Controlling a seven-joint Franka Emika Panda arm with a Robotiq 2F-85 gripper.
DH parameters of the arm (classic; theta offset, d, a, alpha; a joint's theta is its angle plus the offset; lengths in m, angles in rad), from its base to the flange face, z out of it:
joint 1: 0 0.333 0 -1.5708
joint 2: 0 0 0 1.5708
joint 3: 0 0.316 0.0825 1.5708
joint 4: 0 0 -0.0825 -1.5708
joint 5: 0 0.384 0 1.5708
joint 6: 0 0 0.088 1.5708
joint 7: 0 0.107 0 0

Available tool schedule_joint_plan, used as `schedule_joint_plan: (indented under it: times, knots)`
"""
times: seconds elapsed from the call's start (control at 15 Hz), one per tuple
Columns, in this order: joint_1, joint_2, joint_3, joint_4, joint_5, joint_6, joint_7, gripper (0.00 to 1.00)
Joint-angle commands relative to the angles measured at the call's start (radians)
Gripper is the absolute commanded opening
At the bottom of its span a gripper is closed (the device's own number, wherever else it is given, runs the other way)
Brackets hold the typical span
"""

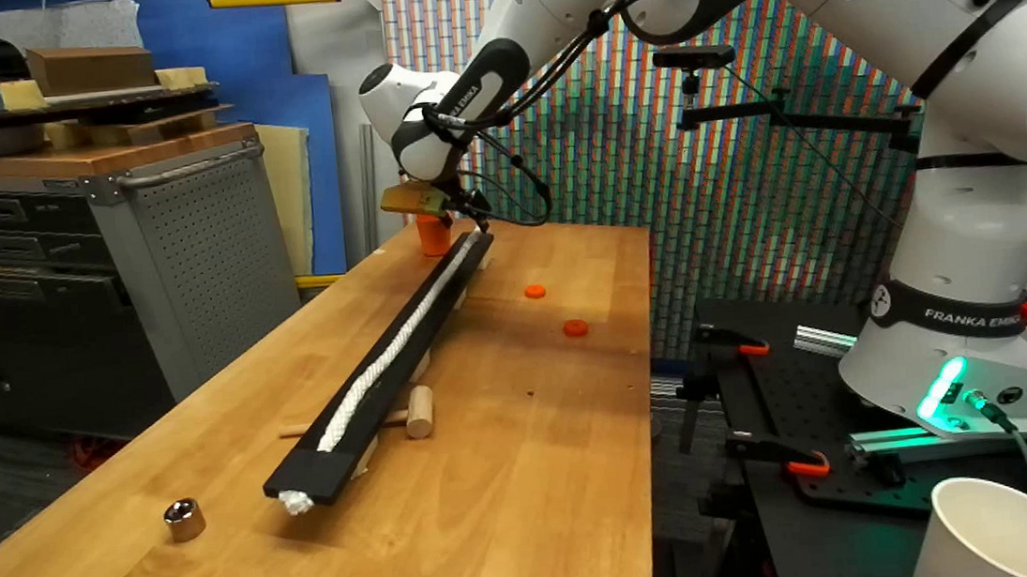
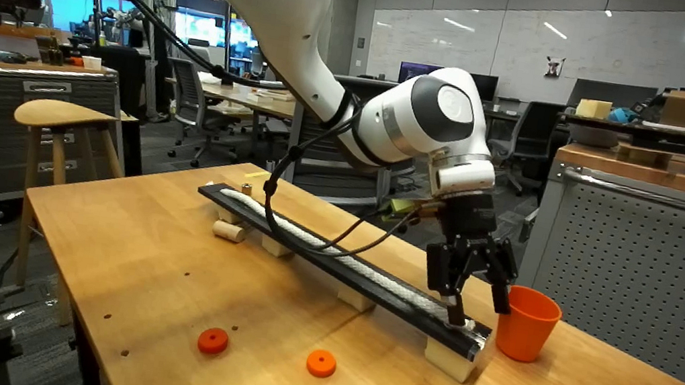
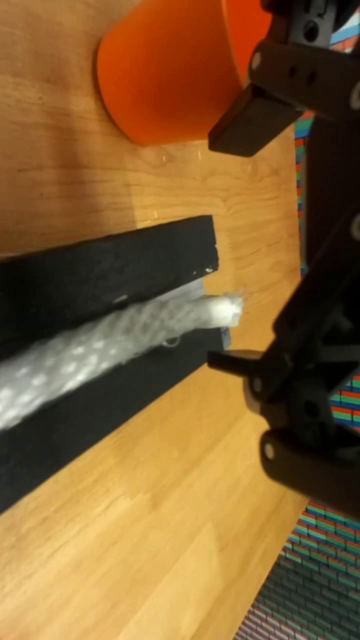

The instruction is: Align the rope along the middle of the black object

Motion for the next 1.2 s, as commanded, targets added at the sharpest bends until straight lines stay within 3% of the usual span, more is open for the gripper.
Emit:
schedule_joint_plan:
  times: [0.0, 0.47, 1.13]
  knots:
    - [0.023, -0.042, -0.011, -0.019, -0.006, 0.029, -0.066, 1.00]
    - [0.072, -0.206, 0.049, -0.146, -0.001, 0.105, -0.382, 1.00]
    - [0.113, -0.538, 0.146, -0.546, 0.037, 0.277, -0.801, 1.00]
